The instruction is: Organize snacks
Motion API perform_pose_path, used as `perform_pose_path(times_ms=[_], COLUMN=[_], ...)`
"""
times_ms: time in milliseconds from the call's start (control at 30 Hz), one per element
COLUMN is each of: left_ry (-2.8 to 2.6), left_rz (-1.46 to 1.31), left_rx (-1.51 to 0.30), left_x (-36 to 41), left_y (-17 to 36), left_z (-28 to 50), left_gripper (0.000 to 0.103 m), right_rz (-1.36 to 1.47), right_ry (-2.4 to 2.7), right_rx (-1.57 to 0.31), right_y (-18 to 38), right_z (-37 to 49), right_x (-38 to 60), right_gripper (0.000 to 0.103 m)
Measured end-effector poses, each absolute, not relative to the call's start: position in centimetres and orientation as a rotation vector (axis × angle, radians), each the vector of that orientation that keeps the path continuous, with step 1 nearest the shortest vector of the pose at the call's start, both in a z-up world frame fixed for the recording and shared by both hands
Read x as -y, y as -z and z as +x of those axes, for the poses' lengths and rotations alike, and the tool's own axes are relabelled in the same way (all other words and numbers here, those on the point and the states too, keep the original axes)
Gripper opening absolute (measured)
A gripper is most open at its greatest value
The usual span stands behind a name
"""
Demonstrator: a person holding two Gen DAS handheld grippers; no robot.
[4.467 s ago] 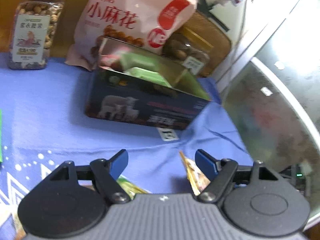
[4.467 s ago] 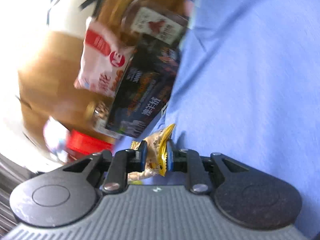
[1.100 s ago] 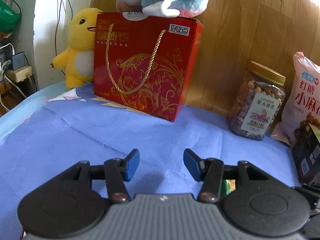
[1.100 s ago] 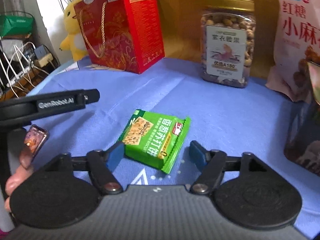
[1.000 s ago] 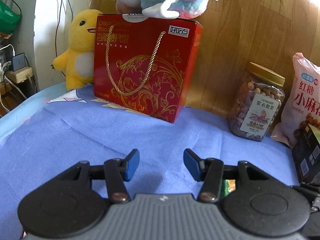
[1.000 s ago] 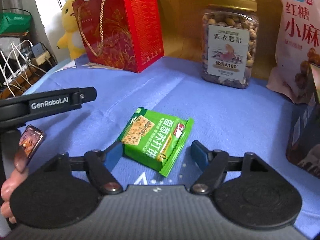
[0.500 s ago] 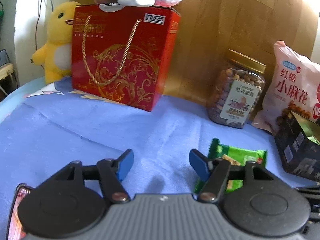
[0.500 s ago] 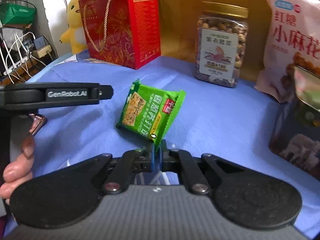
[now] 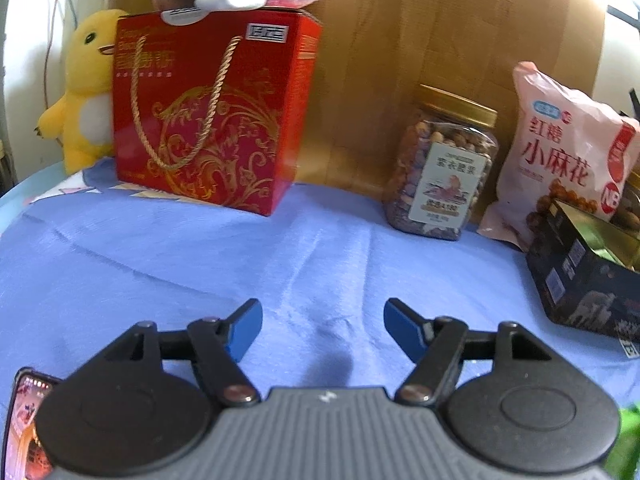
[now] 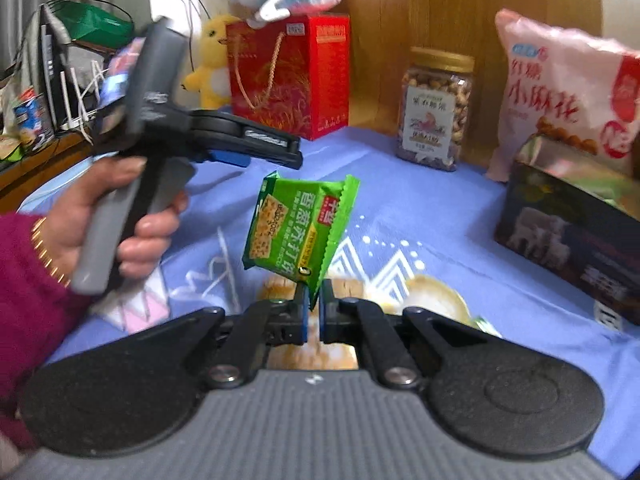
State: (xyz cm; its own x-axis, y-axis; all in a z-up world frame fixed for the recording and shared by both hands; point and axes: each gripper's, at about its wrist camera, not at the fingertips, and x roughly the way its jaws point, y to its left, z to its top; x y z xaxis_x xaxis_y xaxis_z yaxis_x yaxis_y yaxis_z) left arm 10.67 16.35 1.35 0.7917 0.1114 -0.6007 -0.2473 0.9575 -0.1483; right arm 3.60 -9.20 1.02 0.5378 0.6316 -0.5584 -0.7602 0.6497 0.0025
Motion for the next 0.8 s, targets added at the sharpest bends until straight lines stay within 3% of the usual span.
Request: perform_pose_path(times_ms=[267,433,567,800], left_ry=[-0.110,-0.006,0.132,0.343], left_rz=[-0.191,-0.192,-0.217,-0.300], left_rx=[-0.617,-0.612,-0.635,-0.696], left_x=[-14.4,-11.9,-10.4,-9.4], left_y=[-1.3,-2.5,-3.3,-3.4], left_z=[10.4,8.3,5.8,2.4], left_gripper=[0.069,0.069,0.069,0.074], right_rz=[-0.208,-0.141,-0.119,-0.107], right_ry=[-0.715,-0.671,-0.664,-0.681], right_rx=[-0.573,-0.598,-0.569,-0.552], right_y=[1.5,2.1,1.8,2.8], right_z=[0.1,-0.3,-0.5,-0.8], right_x=[13.9,16.0,16.9,17.8], right_gripper=[0.007,0.014,0.041,0.050])
